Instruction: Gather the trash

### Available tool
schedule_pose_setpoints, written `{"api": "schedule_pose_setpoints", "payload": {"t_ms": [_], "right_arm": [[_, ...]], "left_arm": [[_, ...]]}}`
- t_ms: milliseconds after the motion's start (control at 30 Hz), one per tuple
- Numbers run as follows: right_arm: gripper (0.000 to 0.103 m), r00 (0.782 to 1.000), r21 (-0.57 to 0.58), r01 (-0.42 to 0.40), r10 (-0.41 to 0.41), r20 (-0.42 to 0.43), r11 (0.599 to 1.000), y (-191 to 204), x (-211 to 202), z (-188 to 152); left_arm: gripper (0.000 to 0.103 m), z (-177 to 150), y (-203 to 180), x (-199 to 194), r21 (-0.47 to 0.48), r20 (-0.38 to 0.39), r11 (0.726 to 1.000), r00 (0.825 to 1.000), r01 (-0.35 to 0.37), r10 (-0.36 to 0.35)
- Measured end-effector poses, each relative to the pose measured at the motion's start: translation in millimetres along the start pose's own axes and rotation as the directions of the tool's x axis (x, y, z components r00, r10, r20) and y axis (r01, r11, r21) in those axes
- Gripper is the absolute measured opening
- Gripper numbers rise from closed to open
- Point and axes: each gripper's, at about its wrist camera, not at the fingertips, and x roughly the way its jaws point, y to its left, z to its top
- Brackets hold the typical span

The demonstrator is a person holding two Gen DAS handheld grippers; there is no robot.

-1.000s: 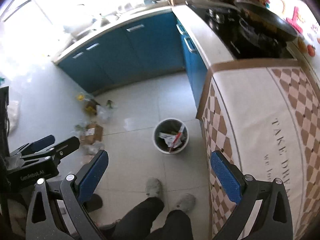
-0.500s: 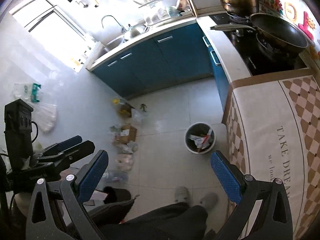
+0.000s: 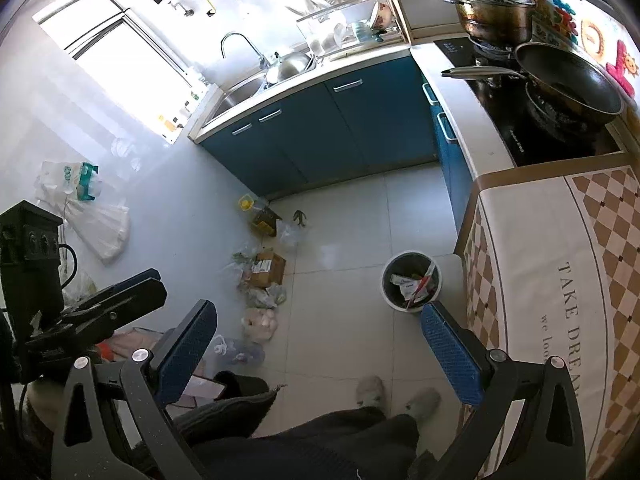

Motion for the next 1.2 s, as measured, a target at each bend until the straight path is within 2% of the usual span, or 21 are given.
{"api": "schedule_pose_setpoints", "payload": {"t_ms": [700,1200], "right_arm": [[0.103,1.0,-0.006,-0.021,0.021,-0.021,1.0,21,-1,-19],[0.103,0.999,0.001,-0.036,0.036,-0.04,0.999,26,6,-27]], "left_arm": [[0.103,-23,19,-21,-0.028,-0.018,1.0,1.0,0.003,-0.003],[0.103,-26,20,-20,-0.03,-0.027,1.0,1.0,0.004,-0.005]]}}
